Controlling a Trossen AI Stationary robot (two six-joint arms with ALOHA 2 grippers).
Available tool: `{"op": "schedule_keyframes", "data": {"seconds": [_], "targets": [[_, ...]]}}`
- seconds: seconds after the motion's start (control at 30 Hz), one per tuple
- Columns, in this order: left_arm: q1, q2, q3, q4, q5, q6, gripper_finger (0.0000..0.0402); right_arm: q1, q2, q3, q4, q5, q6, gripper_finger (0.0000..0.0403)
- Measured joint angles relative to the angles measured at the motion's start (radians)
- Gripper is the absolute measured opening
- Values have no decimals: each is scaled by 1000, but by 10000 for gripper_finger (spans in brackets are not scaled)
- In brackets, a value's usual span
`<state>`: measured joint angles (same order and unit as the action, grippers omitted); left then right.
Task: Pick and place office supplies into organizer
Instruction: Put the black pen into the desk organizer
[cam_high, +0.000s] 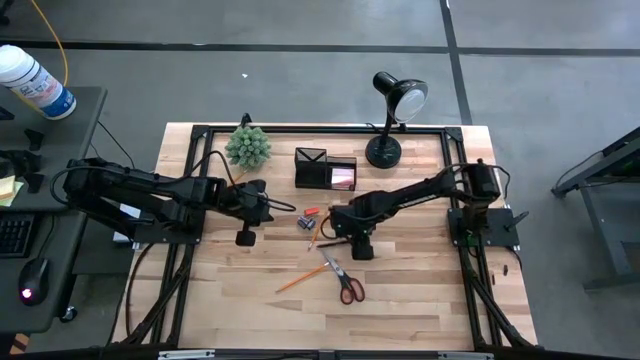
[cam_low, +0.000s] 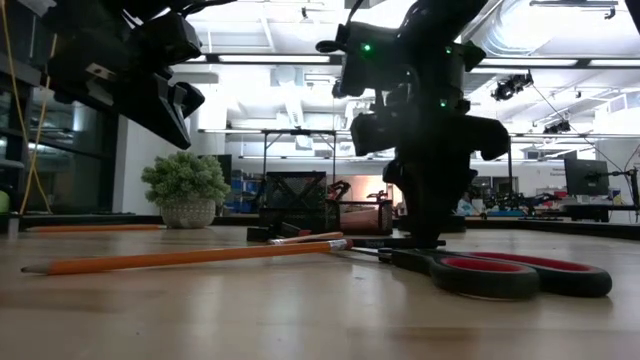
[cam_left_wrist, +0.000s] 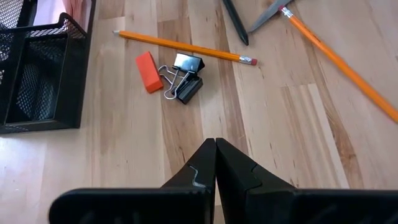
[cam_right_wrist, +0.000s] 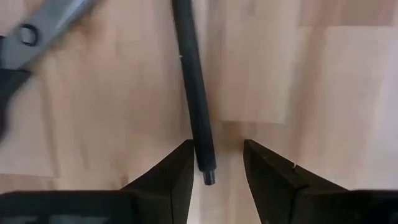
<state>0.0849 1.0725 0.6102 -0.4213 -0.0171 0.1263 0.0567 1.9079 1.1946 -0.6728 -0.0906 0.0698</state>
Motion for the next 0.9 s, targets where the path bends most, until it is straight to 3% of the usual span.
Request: {"op": "schedule_keyframes", "data": {"seconds": [0.33,0.73,0.9], "targets": [[0,0,0,0,-36,5,1,24,10,1,9,6,2,131],[0,0,0,1,-55,8,1,23,21,3,31,-9,10,47],[0,0,0,0,-55,8,1,23,22,3,32,-14,9,50]]}}
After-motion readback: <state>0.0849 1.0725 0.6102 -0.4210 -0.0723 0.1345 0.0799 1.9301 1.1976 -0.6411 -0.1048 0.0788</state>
